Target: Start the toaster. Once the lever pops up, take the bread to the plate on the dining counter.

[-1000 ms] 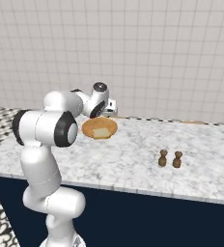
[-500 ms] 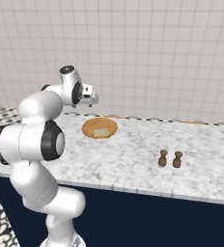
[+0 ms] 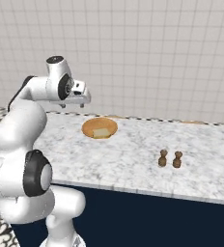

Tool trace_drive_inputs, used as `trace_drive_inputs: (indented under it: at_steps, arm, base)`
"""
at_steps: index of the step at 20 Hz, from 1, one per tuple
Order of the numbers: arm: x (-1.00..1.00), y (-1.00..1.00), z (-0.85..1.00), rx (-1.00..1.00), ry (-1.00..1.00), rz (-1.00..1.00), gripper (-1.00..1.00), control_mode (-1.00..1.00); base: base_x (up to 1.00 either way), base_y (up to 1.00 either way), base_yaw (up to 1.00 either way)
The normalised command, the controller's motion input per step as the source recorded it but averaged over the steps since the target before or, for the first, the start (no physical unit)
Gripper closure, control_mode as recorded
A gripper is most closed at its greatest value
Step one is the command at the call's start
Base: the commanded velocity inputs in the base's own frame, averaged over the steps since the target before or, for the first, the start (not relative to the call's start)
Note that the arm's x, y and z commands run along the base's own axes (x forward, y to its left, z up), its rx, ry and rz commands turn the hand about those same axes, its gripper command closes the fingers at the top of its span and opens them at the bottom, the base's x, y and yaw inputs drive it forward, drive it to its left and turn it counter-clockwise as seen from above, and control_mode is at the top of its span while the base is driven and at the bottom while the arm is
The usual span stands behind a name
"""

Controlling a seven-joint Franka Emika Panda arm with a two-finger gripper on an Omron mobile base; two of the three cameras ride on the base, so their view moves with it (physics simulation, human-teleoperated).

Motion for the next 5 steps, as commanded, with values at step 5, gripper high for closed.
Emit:
trace_drive_inputs:
  at_steps: [5]
  arm:
    - [-1.00,-0.18,0.11,0.08,-0.01,-0.06,-1.00,-1.00]
  base:
    - [0.00,0.00,0.00]
